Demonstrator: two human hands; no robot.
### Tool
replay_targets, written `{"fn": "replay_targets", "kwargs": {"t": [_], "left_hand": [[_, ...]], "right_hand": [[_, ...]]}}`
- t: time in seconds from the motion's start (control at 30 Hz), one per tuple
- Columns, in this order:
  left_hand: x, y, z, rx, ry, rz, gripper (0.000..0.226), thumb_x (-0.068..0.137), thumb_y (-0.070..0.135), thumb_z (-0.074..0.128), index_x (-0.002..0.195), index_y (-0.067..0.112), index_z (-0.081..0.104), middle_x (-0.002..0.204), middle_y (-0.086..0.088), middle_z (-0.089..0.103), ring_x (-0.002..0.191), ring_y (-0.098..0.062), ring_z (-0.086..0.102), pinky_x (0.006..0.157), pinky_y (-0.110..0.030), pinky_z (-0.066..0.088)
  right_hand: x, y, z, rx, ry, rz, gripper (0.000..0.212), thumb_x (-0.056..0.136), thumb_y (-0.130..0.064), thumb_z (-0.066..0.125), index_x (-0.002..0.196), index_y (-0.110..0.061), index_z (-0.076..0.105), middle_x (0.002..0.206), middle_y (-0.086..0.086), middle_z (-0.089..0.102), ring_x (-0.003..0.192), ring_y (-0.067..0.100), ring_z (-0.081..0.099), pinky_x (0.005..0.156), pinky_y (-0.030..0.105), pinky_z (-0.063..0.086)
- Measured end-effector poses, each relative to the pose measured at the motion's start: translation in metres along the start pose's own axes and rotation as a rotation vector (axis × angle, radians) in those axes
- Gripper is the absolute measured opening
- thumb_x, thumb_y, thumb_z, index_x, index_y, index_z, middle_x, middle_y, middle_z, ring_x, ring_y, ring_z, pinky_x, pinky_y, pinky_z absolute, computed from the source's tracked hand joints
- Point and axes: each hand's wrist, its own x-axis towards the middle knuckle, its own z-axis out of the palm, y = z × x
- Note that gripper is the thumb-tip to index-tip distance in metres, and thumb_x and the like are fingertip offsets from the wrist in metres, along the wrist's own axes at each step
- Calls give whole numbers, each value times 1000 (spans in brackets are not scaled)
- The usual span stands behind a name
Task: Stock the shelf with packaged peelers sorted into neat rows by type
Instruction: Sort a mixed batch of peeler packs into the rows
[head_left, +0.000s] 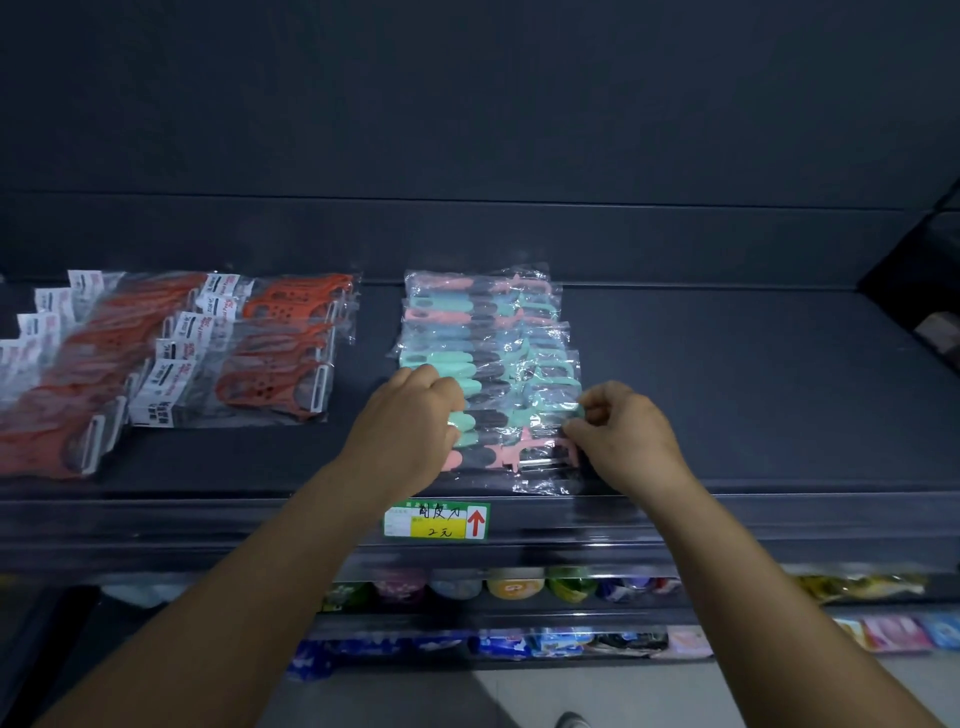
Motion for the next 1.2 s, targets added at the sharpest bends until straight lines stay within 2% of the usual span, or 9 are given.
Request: {"fn": "replay_targets", "kwargs": {"t": [0.13,0.27,0.43,0.57,0.67,0.83,0.93,1.03,1.2], "left_hand": [[4,-1,-5,-63,22,-20,10,87,19,59,96,17,55,99,1,56,99,-21,49,86,-32,39],[3,-4,-9,-78,65,0,29,89,31,59,117,20,59,114,0,59,107,-21,52,100,-40,37],[-3,-1,-22,-13,157,14,31,91,16,56,121,21,59,119,-3,58,109,-23,49,102,-38,32],[-21,-1,-21,-74,-27,-5,32,96,23,49,126,26,57,119,0,54,111,-18,50,95,-33,40],[-33,-1,-9,-111,-83,-9,34,97,29,48,131,28,53,118,3,50,111,-15,45,93,-30,37],[-44,-4,-2,-4,-8,43,37,97,31,49,134,28,51,114,5,50,109,-17,43,97,-29,34],[-51,-8,-1,54,58,61,32,93,28,56,124,22,60,106,3,56,103,-22,50,92,-33,37],[-58,-13,1,24,117,-62,27,93,28,54,118,21,63,105,1,54,100,-21,47,85,-30,39],[-57,-14,4,-77,43,-191,30,100,30,37,118,21,59,120,5,45,112,-16,44,89,-29,41]], "right_hand": [[0,-1,0,134,38,-46,4,87,-17,59,85,-14,60,65,-9,57,47,0,52,45,13,37],[2,0,-1,281,75,-88,16,89,-18,59,73,-18,58,59,-8,52,52,9,44,51,23,36],[-2,-6,-8,385,13,-115,22,92,-19,56,70,-20,56,56,-8,48,49,7,40,51,23,38],[-10,1,-11,261,-131,-51,19,91,-23,57,74,-16,61,48,-9,54,42,4,40,48,22,36],[-16,8,-9,132,-134,-35,16,88,-22,61,74,-16,61,44,-12,55,37,-1,42,47,21,36],[-21,4,-10,-44,-141,-52,11,88,-24,61,79,-18,62,67,-7,59,62,10,52,54,23,38],[-23,2,-12,-142,-166,-57,9,89,-25,58,83,-19,61,71,-7,57,69,14,53,54,22,39],[-23,0,-13,-156,-171,-14,10,89,-27,59,84,-19,63,74,-6,60,72,14,55,56,22,40],[-22,-5,-17,-233,-181,14,13,83,-26,65,78,-14,67,71,-5,62,65,11,55,54,22,39]]}}
